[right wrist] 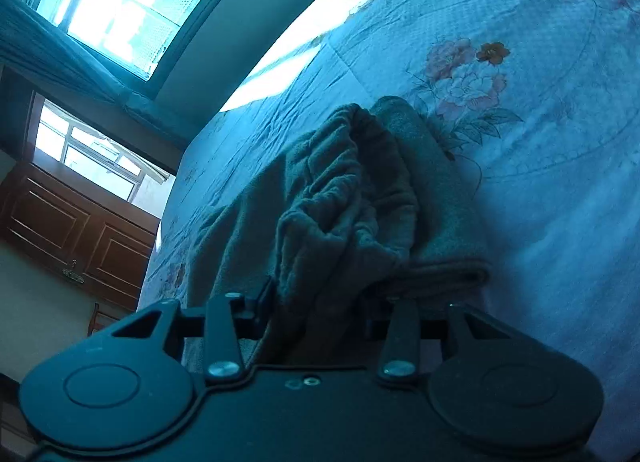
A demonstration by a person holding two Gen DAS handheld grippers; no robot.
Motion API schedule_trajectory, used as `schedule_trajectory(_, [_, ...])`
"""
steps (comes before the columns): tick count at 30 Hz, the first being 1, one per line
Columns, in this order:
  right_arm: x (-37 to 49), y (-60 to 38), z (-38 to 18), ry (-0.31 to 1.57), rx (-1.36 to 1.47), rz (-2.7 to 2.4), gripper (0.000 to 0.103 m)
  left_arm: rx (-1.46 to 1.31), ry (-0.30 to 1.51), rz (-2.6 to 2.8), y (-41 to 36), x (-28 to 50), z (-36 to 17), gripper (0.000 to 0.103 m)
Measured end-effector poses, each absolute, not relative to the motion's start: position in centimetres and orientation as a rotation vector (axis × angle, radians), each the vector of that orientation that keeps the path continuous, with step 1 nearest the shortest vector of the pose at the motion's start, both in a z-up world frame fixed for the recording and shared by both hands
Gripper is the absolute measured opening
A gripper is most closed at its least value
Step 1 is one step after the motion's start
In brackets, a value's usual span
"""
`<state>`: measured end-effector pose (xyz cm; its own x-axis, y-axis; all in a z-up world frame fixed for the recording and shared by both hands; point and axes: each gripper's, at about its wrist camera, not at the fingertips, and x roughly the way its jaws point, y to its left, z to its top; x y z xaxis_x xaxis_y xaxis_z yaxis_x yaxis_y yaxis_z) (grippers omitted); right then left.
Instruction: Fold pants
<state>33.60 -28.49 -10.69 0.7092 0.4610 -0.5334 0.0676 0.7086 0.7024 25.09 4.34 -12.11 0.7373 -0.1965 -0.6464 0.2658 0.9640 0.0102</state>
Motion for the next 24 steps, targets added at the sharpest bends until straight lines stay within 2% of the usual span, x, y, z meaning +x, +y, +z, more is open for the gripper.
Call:
schedule_trajectory(6, [33.3, -27.5, -2.7, 0.475, 0.706, 0.384, 0.029, -0.006, 0.664, -0.184, 5.5, 27.3, -12.4, 0.103])
schedule_trajectory(8, [32.9, -28.5, -2.1, 0.414, 0.719, 0.385, 0.029, -0.014, 0.657, -0.116, 6.1, 27.8, -12.7, 0.103])
schedule_trajectory(11, [33.9, -30.3, -6.0, 0.509, 0.688, 0.268, 0.029, -0.084, 0.656, -0.076, 7.3, 28.1, -13.6, 0.103])
schedule_trajectory(13, [36.3, -31.0, -11.8, 0.783, 0.722, 0.170, 0.029, -0.067, 0.678, -0.026, 7.6, 28.0, -14.5, 0.103])
schedule_trajectory(14, [36.2, -31.3, -13.4, 0.811, 0.745, 0.165, 0.029, -0.078, 0.680, -0.028, 7.9, 27.9, -14.9, 0.103])
schedule_trajectory(19, [34.6, -31.4, -13.9, 0.743, 0.749, 0.202, 0.030, -0.081, 0.657, -0.013, 8.0, 27.5, -15.1, 0.103])
schedule_trajectory(22, [34.0, -31.6, -12.9, 0.687, 0.779, 0.226, 0.030, -0.097, 0.585, 0.001, 7.9, 26.7, -14.5, 0.103])
schedule_trajectory(24, [34.1, -31.5, -13.5, 0.709, 0.749, 0.206, 0.031, -0.069, 0.659, 0.012, 7.6, 27.5, -15.3, 0.103])
